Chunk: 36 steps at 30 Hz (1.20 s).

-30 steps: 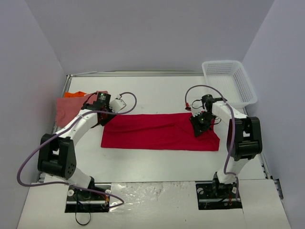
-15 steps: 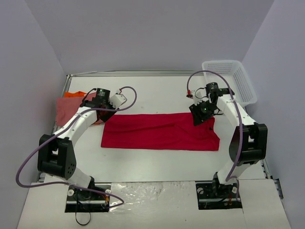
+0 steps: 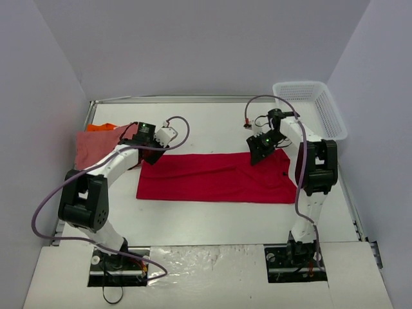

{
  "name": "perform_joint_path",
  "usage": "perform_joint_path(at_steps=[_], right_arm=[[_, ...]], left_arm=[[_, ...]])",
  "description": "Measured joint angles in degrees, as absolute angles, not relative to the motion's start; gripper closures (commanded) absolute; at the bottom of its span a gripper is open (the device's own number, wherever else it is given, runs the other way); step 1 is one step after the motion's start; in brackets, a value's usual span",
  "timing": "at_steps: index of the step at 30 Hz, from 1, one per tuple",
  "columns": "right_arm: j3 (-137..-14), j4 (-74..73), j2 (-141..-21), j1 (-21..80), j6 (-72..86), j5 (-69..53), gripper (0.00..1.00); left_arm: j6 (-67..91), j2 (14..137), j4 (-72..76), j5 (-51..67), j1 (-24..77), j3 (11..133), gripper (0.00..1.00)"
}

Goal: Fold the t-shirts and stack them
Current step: Fold the other side of the tshirt into a rectangle

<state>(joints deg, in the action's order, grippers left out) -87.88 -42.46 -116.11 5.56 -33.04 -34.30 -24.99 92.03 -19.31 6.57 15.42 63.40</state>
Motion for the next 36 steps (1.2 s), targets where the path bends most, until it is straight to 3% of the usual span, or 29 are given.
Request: perform_joint_path(at_steps=[19, 27, 34, 36], right_arm=[[-94.7, -43.5, -125.6, 5.6, -36.3, -39.5, 0.61], [-94.7, -44.4, -125.6, 5.6, -37.4, -40.4, 0.86], [-94.7, -45.1, -125.6, 5.6, -37.6, -40.9, 1.00], [-94.7, -45.4, -125.6, 5.6, -37.6, -41.0, 1.00]], left_arm=[[-23.1, 97.1, -16.1, 7.0, 15.8, 63.4, 0.68], [-23.1, 97.1, -16.1, 6.7, 15.8, 63.4, 0.68], [-23.1, 97.1, -16.1, 6.4, 15.8, 63.4, 0.68], [-23.1, 97.1, -16.1, 6.4, 15.8, 63.4, 0.68]])
